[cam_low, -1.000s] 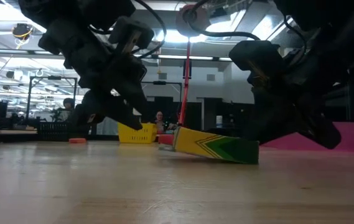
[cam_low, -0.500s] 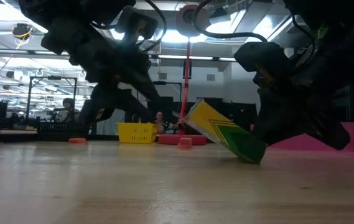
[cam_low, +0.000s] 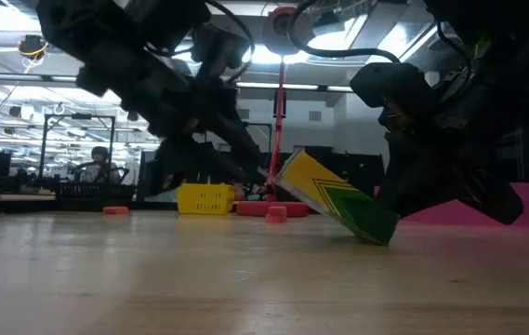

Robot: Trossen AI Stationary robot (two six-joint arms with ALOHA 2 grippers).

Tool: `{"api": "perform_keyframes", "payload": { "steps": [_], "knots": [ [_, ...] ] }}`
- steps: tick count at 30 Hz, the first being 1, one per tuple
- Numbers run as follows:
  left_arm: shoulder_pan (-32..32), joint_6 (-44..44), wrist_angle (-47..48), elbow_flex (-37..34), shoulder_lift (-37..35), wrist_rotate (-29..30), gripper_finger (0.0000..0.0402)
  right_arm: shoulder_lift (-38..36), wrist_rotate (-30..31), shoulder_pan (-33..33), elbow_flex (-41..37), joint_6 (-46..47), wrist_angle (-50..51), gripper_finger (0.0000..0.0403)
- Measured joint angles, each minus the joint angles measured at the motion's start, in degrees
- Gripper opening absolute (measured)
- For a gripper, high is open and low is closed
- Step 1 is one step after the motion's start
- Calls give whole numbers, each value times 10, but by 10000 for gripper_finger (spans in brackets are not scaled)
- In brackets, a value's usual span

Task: Pick & Place School Supplies
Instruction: Put the yellow crayon box into the red bin

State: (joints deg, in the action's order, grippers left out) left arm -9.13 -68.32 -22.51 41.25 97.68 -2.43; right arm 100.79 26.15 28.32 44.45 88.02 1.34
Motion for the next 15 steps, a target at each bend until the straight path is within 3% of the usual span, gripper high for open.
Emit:
{"api": "perform_keyframes", "payload": {
  "steps": [5,9,15],
  "knots": [
    [0,-23,-81,0,44,-17,107,-1,0,0,0,0,0,0],
    [1,-30,-94,0,51,-19,97,-2,0,0,0,-1,1,0],
    [10,-35,-90,0,51,-19,43,-4,-1,0,-1,-4,1,0]
  ]
}}
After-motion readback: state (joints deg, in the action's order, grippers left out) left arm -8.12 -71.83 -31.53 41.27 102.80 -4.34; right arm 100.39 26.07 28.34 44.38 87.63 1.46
